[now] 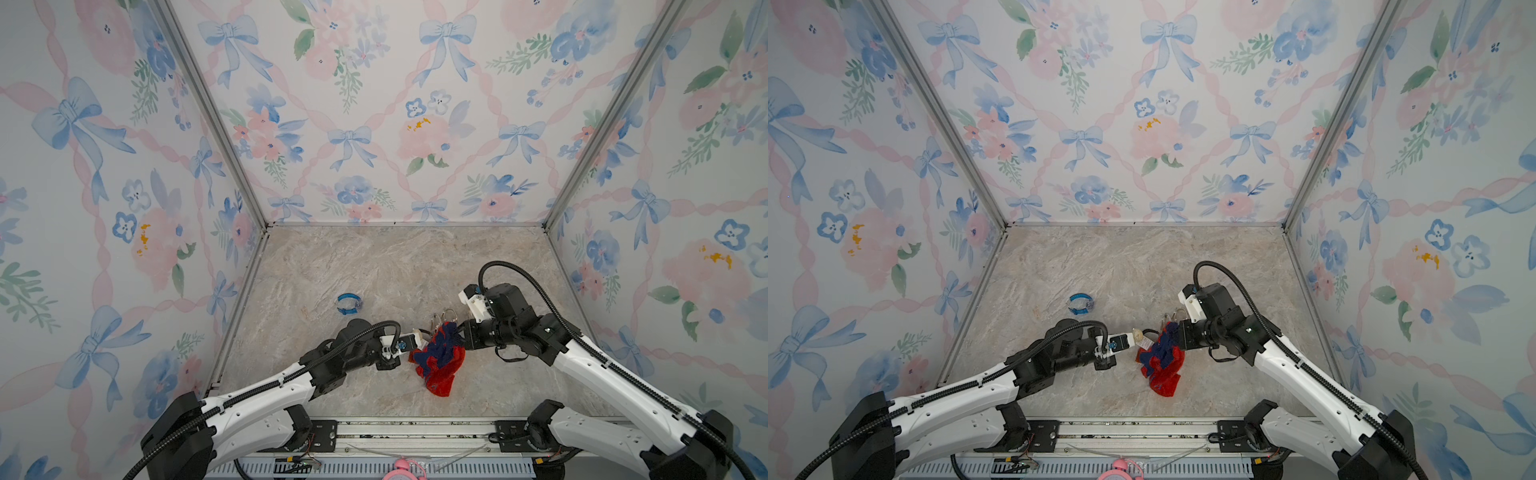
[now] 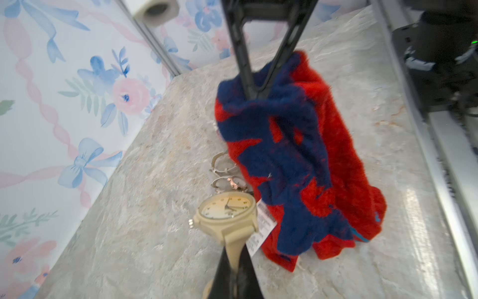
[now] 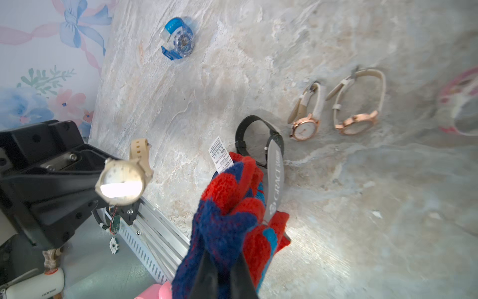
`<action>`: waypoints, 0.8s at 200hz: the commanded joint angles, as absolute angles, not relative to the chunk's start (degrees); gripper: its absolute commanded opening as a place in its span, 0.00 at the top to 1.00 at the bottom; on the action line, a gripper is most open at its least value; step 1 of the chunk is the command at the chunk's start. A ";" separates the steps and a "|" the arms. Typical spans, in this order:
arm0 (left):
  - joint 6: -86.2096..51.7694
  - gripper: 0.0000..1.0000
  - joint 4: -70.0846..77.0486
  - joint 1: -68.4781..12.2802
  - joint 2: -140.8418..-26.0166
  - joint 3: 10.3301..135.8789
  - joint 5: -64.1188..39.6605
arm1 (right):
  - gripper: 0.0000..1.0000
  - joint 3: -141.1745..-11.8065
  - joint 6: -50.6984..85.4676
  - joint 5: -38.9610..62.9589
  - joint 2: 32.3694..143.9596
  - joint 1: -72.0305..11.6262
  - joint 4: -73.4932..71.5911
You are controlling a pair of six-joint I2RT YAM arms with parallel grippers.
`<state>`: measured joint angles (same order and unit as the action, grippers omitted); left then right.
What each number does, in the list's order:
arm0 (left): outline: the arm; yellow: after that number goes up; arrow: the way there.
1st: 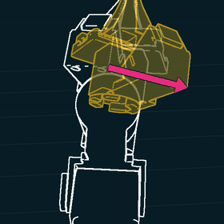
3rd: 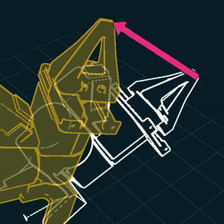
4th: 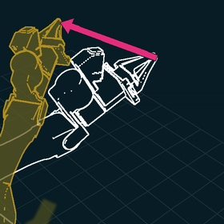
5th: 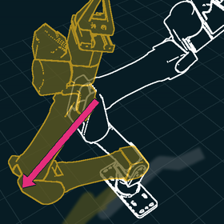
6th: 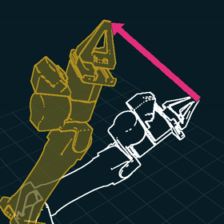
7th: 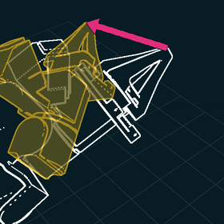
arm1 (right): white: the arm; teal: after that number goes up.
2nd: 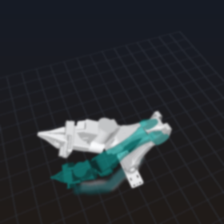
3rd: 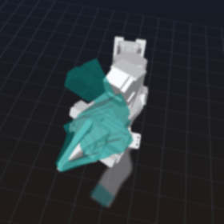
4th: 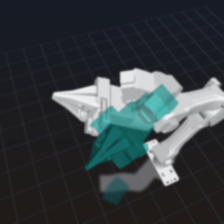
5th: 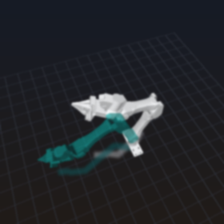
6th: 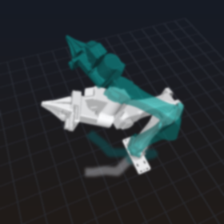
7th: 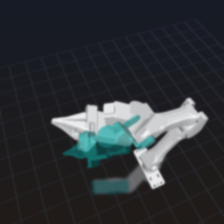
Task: Wipe the watch dial
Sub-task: Wipe the dirt from the watch dial, then place the watch at the center of the board.
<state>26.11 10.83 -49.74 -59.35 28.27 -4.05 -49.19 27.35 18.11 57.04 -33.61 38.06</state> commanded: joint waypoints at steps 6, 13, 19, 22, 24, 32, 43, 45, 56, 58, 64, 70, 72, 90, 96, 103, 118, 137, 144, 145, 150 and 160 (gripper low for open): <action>15.81 1.00 4.15 -45.11 -66.01 35.31 7.60 | 1.00 -47.49 25.36 19.63 53.26 -29.21 43.30; 14.56 1.00 2.69 -44.14 -68.37 37.18 8.20 | 1.00 -47.38 25.31 19.94 52.81 -28.61 43.46; 14.10 1.00 1.90 -43.68 -70.53 38.41 8.78 | 1.00 -47.36 25.30 20.10 52.50 -28.26 43.58; 13.99 1.00 1.85 -43.53 -71.44 38.95 9.13 | 1.00 -47.33 25.31 20.17 52.40 -28.22 43.66; 13.98 1.00 1.80 -43.51 -71.91 39.25 9.38 | 1.00 -47.36 25.31 20.14 52.34 -28.15 43.68; 14.13 1.00 2.40 -43.50 -74.12 40.06 10.13 | 1.00 -47.29 25.31 20.30 52.06 -28.19 43.77; 14.41 1.00 3.02 -43.36 -77.23 41.50 10.73 | 1.00 -47.36 25.36 20.30 51.71 -28.09 43.99; 14.48 1.00 3.13 -43.40 -77.91 41.69 10.90 | 1.00 -47.35 25.32 20.30 51.60 -28.05 44.04; 14.80 1.00 3.02 -43.25 -81.97 44.47 11.76 | 1.00 -47.38 25.21 20.21 51.17 -27.95 44.49; 14.89 1.00 2.93 -43.25 -82.70 44.87 11.71 | 1.00 -47.42 25.22 20.21 51.05 -27.93 44.59; 15.18 1.00 2.73 -43.17 -84.94 45.92 11.79 | 1.00 -47.44 25.22 20.17 50.83 -27.86 44.81; 15.49 1.00 2.52 -43.15 -87.18 47.19 11.94 | 1.00 -47.46 25.30 20.21 50.49 -27.73 45.03; 15.58 1.00 2.48 -43.15 -87.67 47.57 11.97 | 1.00 -47.44 25.29 20.21 50.35 -27.76 45.12; 16.32 1.00 2.41 -43.07 -93.74 50.50 12.05 | 1.00 -47.39 25.74 20.38 49.19 -27.62 45.50; 16.43 1.00 2.54 -42.99 -95.39 51.31 11.88 | 1.00 -47.38 25.88 20.39 48.76 -27.60 45.66; 16.70 1.00 2.56 -42.89 -97.22 52.26 11.73 | 1.00 -47.45 26.01 20.39 48.38 -27.64 45.74; 17.52 1.00 1.57 -42.82 -101.07 54.72 11.54 | 1.00 -47.50 26.25 20.22 47.67 -27.52 46.04; 18.00 1.00 1.19 -42.82 -103.87 56.43 11.02 | 1.00 -47.43 26.28 20.04 47.25 -27.51 46.32; 17.82 1.00 1.15 -42.81 -104.19 56.75 10.94 | 1.00 -47.43 26.34 20.04 47.19 -27.51 46.32; 17.79 1.00 1.15 -42.85 -104.21 56.76 10.92 | 1.00 -47.40 26.35 20.04 47.15 -27.51 46.32; 17.75 1.00 1.19 -42.81 -104.30 56.78 10.69 | 1.00 -47.29 26.35 20.04 47.11 -27.53 46.21; 17.76 0.98 1.44 -42.87 -104.24 56.71 9.84 | 1.00 -47.05 26.31 20.06 47.09 -27.50 46.08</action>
